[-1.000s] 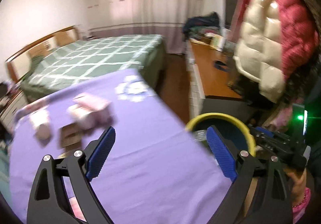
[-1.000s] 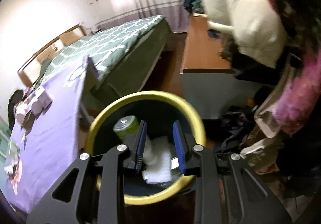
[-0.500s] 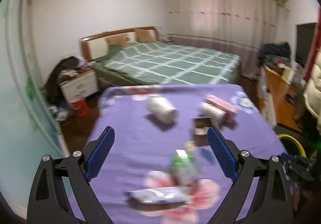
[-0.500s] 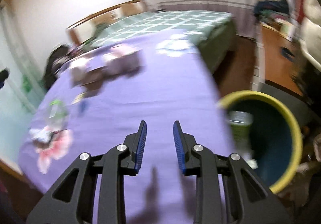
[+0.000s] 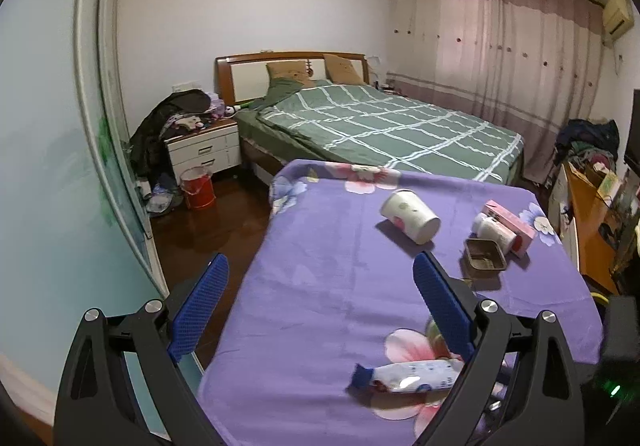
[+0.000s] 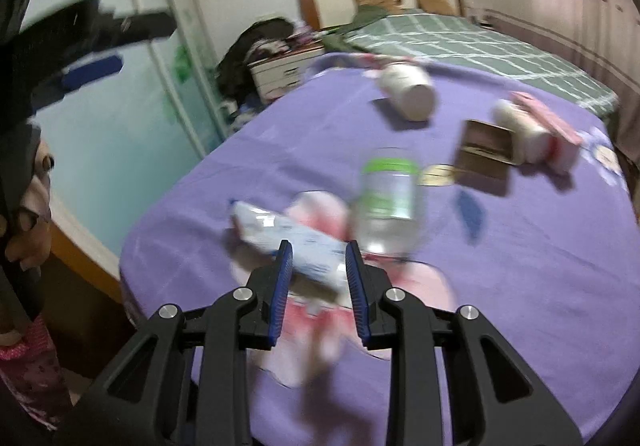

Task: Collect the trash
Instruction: 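Reach the right gripper to the white tube wrapper and close on it, then lift the tube wrapper with the right gripper, carry into the bin, release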

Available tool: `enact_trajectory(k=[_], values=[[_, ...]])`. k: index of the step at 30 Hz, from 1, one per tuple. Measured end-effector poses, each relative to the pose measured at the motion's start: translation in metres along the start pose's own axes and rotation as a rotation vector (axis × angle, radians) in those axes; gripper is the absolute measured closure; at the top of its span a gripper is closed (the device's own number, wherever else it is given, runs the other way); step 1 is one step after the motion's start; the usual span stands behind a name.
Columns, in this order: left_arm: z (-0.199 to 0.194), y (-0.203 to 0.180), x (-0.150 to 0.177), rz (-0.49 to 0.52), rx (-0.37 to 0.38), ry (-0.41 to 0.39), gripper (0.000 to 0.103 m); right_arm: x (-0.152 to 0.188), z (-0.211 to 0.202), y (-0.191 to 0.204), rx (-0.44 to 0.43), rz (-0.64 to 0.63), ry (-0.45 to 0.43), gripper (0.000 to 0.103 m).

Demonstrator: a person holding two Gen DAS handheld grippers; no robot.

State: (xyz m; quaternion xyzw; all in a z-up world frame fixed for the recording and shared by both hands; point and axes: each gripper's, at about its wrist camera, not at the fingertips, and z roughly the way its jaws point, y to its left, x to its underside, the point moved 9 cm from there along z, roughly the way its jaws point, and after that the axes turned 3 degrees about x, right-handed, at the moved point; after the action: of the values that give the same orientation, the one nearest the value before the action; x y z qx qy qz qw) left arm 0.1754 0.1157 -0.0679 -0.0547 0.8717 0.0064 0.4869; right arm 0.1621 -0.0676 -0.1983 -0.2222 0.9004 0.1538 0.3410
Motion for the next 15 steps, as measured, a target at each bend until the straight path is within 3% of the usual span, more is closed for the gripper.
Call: enact_trajectory(k=[3,6,8,10,15], values=[[-0.002,0.011,0.000,-0.015,-0.005,-0.001,0.011,0.000,0.017,0.015,0.004,-0.043,0.018,0.074],[-0.004,0.020,0.001,-0.024,-0.004,-0.001,0.011,-0.001,0.028,0.024,0.018,-0.086,0.025,0.059],[-0.005,0.023,0.001,-0.029,-0.003,-0.003,0.011,-0.002,0.035,0.029,0.027,-0.119,0.034,0.058],[-0.005,0.027,0.001,-0.037,-0.002,-0.005,0.011,-0.002,0.042,0.033,0.039,-0.152,0.043,0.050],[-0.002,0.030,0.003,-0.052,0.011,0.002,0.011,-0.007,0.055,0.033,0.080,-0.192,0.045,0.050]])
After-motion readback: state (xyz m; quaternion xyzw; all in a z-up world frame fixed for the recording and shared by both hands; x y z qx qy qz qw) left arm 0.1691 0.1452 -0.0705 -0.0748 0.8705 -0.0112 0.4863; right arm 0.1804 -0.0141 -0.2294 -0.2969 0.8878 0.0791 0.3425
